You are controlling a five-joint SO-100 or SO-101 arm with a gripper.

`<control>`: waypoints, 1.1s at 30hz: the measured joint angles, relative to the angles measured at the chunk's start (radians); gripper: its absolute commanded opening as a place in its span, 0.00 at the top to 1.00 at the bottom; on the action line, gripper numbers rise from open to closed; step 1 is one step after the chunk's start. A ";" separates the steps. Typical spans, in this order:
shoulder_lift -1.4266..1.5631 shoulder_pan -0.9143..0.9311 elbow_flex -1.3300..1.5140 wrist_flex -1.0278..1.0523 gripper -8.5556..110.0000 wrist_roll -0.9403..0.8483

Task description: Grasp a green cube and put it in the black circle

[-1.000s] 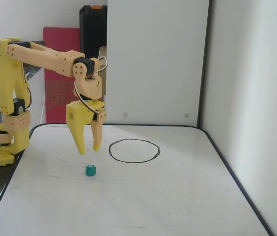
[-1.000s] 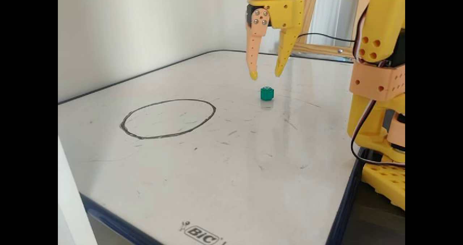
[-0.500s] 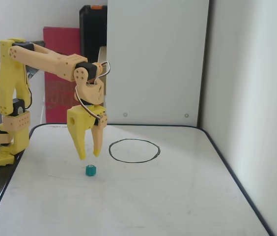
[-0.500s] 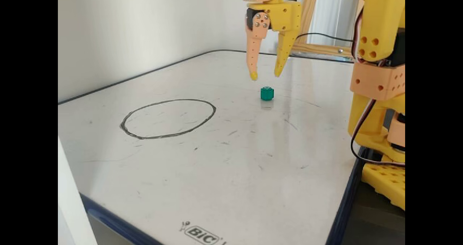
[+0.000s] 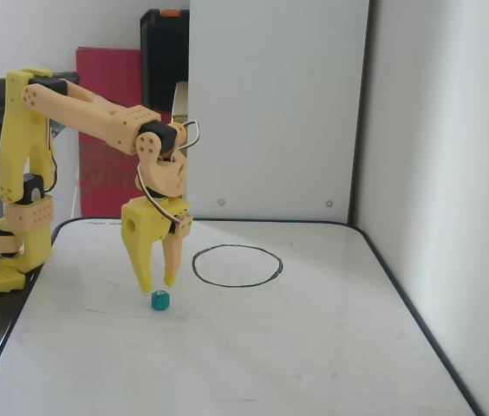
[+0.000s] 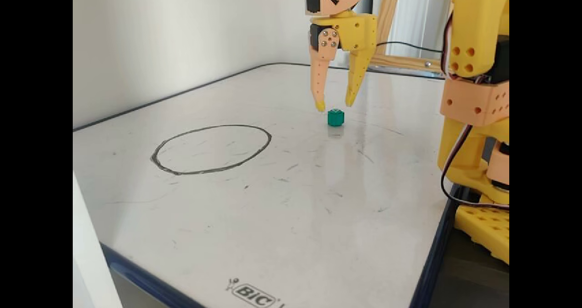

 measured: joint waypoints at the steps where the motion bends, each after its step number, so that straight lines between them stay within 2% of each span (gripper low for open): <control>1: -0.005 -0.002 0.000 -0.005 0.81 0.000; 22: -0.061 0.032 -0.018 -0.038 0.82 -0.037; 27: -0.066 0.040 -0.018 -0.048 0.92 -0.037; 33: -0.071 0.032 -0.026 -0.058 0.93 -0.011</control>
